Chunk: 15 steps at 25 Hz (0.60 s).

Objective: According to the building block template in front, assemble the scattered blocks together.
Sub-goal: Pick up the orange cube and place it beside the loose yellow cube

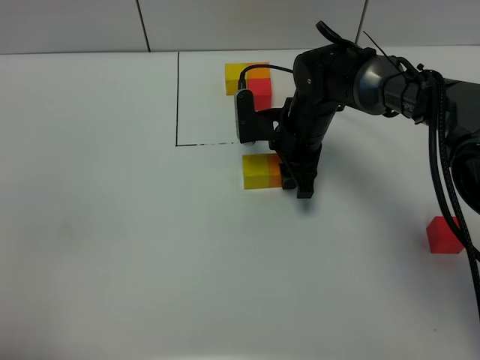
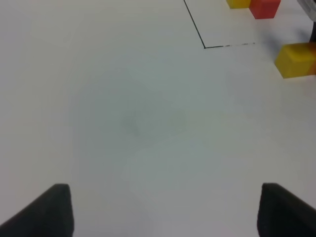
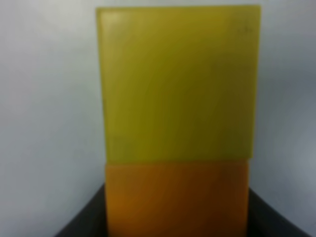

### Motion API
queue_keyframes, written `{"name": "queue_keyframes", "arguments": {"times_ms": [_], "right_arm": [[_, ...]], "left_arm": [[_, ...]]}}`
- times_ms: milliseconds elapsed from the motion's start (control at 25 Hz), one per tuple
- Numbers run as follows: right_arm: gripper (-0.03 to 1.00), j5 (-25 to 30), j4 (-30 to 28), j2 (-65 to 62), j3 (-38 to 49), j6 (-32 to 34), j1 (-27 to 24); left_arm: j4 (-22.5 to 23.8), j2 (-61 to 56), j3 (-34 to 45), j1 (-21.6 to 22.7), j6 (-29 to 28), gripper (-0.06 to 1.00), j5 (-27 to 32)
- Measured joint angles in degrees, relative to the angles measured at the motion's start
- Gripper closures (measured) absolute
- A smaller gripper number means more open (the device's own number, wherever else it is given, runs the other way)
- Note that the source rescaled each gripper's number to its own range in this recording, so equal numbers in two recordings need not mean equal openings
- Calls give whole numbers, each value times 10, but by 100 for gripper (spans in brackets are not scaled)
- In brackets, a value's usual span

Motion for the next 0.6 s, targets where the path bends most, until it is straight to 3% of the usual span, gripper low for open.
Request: {"name": "queue_keyframes", "arguments": {"times_ms": [600], "right_arm": [[96, -2, 0, 0, 0, 22, 0]], "left_arm": [[0, 0, 0, 0, 0, 15, 0]]}}
